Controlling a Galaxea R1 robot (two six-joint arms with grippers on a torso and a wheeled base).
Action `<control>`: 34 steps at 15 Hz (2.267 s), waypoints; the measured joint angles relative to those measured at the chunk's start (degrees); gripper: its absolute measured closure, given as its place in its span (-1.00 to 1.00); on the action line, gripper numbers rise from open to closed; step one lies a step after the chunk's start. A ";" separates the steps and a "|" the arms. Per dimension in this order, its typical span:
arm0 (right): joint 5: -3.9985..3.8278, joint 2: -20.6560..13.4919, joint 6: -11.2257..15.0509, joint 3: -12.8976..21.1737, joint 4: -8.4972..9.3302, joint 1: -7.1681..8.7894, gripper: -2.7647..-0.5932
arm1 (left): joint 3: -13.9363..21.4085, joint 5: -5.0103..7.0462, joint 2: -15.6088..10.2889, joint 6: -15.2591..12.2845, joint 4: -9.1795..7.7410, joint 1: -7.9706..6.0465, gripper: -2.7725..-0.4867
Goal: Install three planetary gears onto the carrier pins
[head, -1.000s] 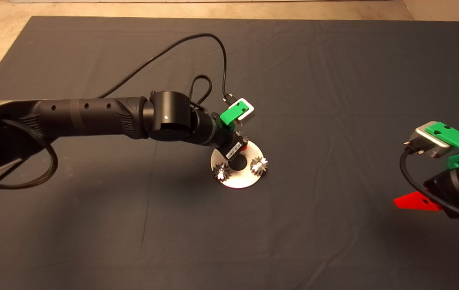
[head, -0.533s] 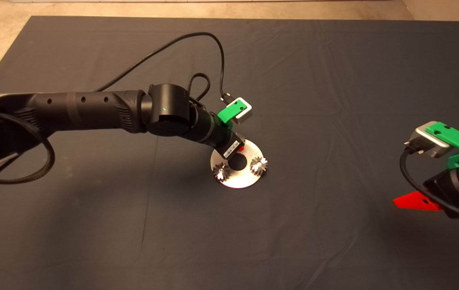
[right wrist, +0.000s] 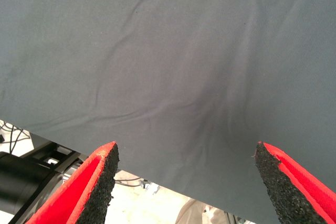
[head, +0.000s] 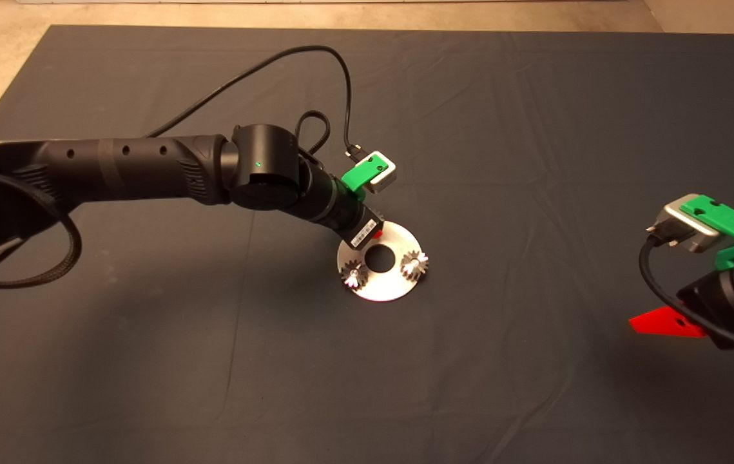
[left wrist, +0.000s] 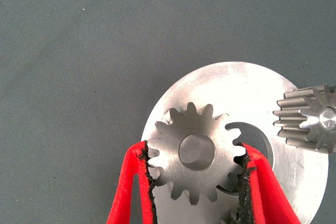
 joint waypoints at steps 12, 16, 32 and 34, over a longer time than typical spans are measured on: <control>0.02 0.00 0.00 0.00 0.00 0.00 -0.22 | -2.65 -3.56 0.20 -0.38 -0.18 0.10 0.91; -0.01 0.03 0.00 0.00 0.00 0.00 -0.22 | -2.65 -3.87 0.20 -0.40 -0.16 0.18 0.91; -0.02 0.03 0.00 0.00 0.00 0.00 -0.22 | -2.62 -5.90 0.20 -2.58 0.30 0.83 0.91; -0.02 0.03 0.00 0.00 0.00 0.00 -0.22 | -2.59 -5.90 0.19 -2.89 0.30 0.83 0.91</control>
